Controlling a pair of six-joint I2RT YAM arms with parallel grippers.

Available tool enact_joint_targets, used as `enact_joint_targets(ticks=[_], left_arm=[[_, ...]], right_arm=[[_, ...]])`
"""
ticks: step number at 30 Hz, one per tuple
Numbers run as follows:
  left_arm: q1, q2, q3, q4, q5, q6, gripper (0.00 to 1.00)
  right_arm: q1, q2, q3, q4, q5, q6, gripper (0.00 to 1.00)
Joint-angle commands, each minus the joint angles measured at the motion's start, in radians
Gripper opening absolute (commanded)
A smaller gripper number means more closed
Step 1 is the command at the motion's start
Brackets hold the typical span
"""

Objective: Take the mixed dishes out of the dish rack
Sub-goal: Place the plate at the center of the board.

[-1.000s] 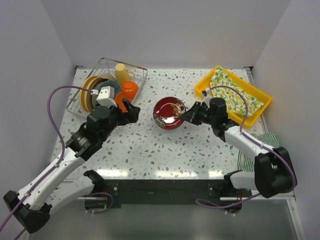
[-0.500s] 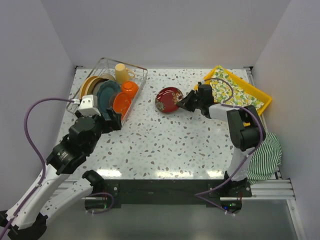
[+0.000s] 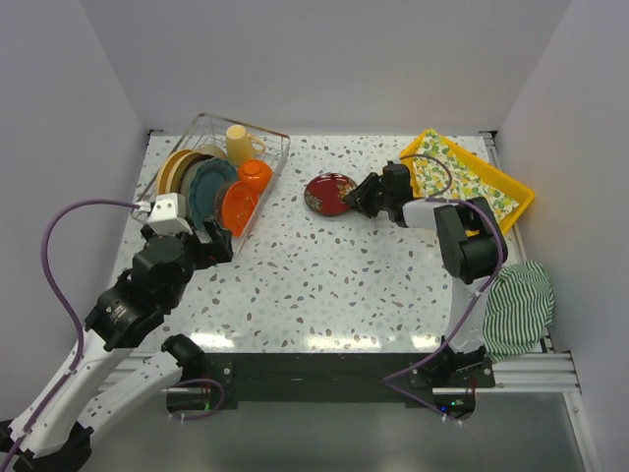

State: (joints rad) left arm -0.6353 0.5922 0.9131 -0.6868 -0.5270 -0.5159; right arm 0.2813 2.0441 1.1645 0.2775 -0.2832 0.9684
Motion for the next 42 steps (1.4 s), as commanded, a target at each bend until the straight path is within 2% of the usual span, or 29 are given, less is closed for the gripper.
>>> enact_joint_targets(ticks=[1, 5, 6, 9, 11, 21, 25, 29, 33, 38, 42], left_arm=[[-0.003, 0.027, 0.032, -0.011, -0.018, -0.001, 1.00], [-0.003, 0.061, 0.050, -0.011, -0.018, 0.017, 1.00], [-0.003, 0.069, 0.055, -0.013, -0.018, 0.022, 1.00], [-0.001, 0.104, 0.063, -0.008, -0.016, 0.040, 1.00], [-0.001, 0.135, 0.067, -0.005, -0.018, 0.060, 1.00], [-0.001, 0.342, 0.125, 0.018, -0.087, 0.135, 0.99], [-0.001, 0.460, 0.151, 0.059, -0.106, 0.178, 0.88], [0.032, 0.573, 0.191, 0.101, -0.139, 0.214, 0.82], [0.103, 0.676, 0.243, 0.130, -0.107, 0.254, 0.78], [0.186, 0.768, 0.283, 0.182, -0.048, 0.301, 0.66], [0.206, 0.827, 0.314, 0.190, -0.027, 0.320, 0.55]], right_arm=[[0.001, -0.062, 0.000, -0.027, 0.096, -0.054, 0.55], [0.001, -0.171, -0.035, -0.147, 0.171, -0.123, 0.75], [0.001, -0.192, -0.042, -0.173, 0.188, -0.137, 0.84], [0.001, -0.269, -0.063, -0.265, 0.233, -0.189, 0.95], [-0.001, -0.315, -0.091, -0.315, 0.252, -0.241, 0.98], [0.012, -0.706, -0.276, -0.443, 0.257, -0.511, 0.98], [0.015, -0.853, -0.347, -0.517, 0.231, -0.537, 0.98], [0.016, -0.981, -0.413, -0.532, 0.164, -0.502, 0.98], [0.021, -1.061, -0.480, -0.531, 0.125, -0.468, 0.98], [0.022, -1.108, -0.493, -0.577, 0.121, -0.488, 0.98], [0.022, -1.133, -0.509, -0.584, 0.110, -0.491, 0.98]])
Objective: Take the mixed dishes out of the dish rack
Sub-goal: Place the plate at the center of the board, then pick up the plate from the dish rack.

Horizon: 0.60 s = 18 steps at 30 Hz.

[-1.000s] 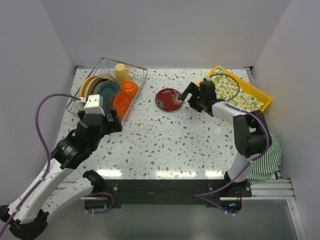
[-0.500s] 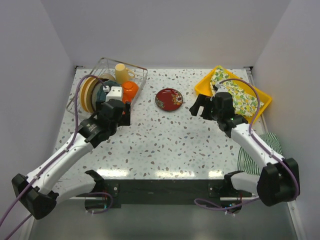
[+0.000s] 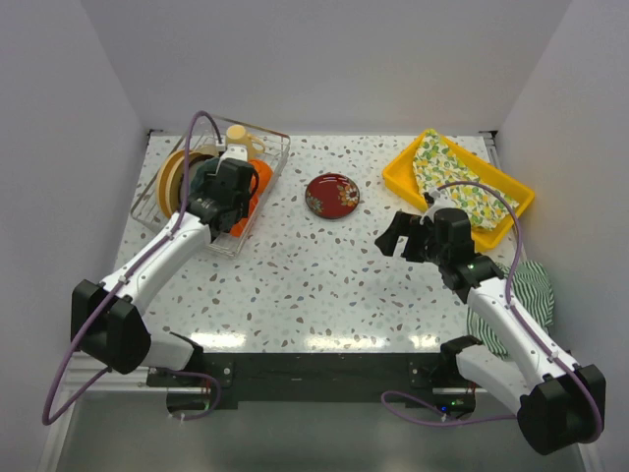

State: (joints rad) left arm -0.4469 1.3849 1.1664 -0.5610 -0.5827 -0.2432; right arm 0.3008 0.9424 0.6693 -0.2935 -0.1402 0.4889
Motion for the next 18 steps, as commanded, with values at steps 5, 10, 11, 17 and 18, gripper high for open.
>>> enact_joint_targets(ticks=[5, 10, 11, 17, 18], left_arm=[[0.036, 0.104, 0.085, 0.067, 0.055, 0.048, 0.44], [0.048, 0.143, 0.098, 0.081, 0.063, 0.055, 0.40], [0.051, 0.146, 0.101, 0.079, 0.063, 0.056, 0.39], [0.059, 0.138, 0.114, 0.076, 0.066, 0.068, 0.40], [0.059, 0.122, 0.116, 0.076, 0.070, 0.071, 0.40]], right_arm=[[0.003, -0.037, -0.019, -0.007, -0.048, -0.012, 0.98], [0.003, -0.037, -0.013, -0.007, -0.047, -0.030, 0.98], [0.003, -0.037, -0.013, -0.009, -0.044, -0.030, 0.98], [0.003, -0.034, -0.017, -0.010, -0.050, -0.032, 0.98], [0.003, -0.034, -0.017, -0.010, -0.050, -0.030, 0.98]])
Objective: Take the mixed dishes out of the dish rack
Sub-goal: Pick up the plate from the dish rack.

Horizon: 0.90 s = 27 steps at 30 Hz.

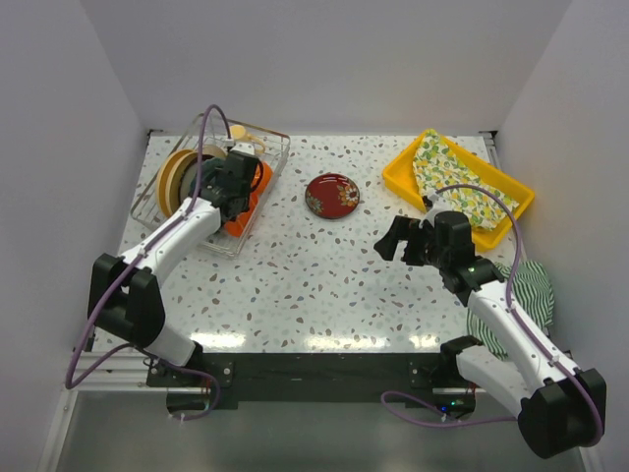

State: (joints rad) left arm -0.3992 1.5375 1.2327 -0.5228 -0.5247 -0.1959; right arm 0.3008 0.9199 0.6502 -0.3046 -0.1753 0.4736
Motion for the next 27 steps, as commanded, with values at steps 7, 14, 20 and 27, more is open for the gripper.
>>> enact_joint_targets(ticks=[7, 14, 20, 27], left_arm=[[0.014, -0.073, 0.074, 0.026, 0.014, 0.047, 0.42], [0.033, 0.002, 0.097, 0.006, 0.029, 0.070, 0.41], [0.049, 0.064, 0.100, 0.001, 0.031, 0.078, 0.38], [0.053, 0.096, 0.094, -0.003, 0.061, 0.078, 0.33]], right_arm=[[0.001, 0.000, -0.001, 0.013, -0.018, -0.009, 0.98], [0.003, 0.005, 0.008, 0.010, -0.018, -0.015, 0.98], [0.003, -0.013, -0.001, -0.005, -0.012, -0.020, 0.98], [0.003, -0.030, -0.018, -0.019, -0.003, -0.027, 0.98]])
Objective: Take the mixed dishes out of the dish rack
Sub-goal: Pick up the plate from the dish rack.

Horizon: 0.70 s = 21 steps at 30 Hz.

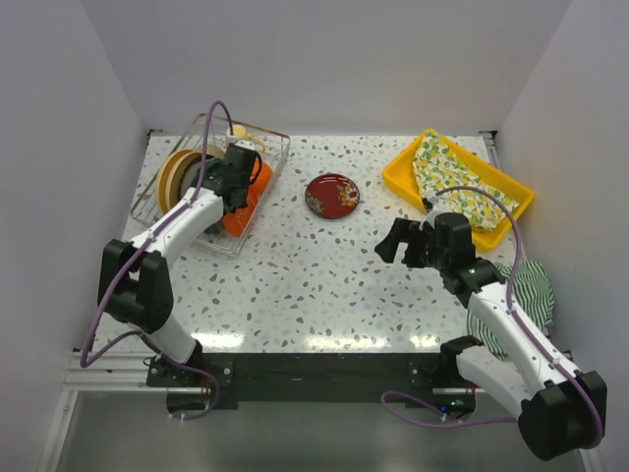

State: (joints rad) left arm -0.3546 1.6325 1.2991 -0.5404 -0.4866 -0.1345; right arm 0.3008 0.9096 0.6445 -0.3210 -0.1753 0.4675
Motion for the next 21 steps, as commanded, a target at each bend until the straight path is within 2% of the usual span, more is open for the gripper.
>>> enact_joint_targets(ticks=[1, 11, 21], left_arm=[[0.008, 0.007, 0.028, 0.013, 0.029, 0.016, 0.33], [0.020, 0.010, 0.006, 0.016, 0.086, 0.012, 0.25], [0.029, -0.071, 0.005, 0.016, 0.129, 0.021, 0.07]], right_arm=[[0.003, -0.020, -0.013, -0.001, -0.003, -0.020, 0.98], [0.003, -0.025, -0.019, 0.000, -0.001, -0.018, 0.98], [0.003, -0.031, -0.020, -0.004, -0.003, -0.013, 0.98]])
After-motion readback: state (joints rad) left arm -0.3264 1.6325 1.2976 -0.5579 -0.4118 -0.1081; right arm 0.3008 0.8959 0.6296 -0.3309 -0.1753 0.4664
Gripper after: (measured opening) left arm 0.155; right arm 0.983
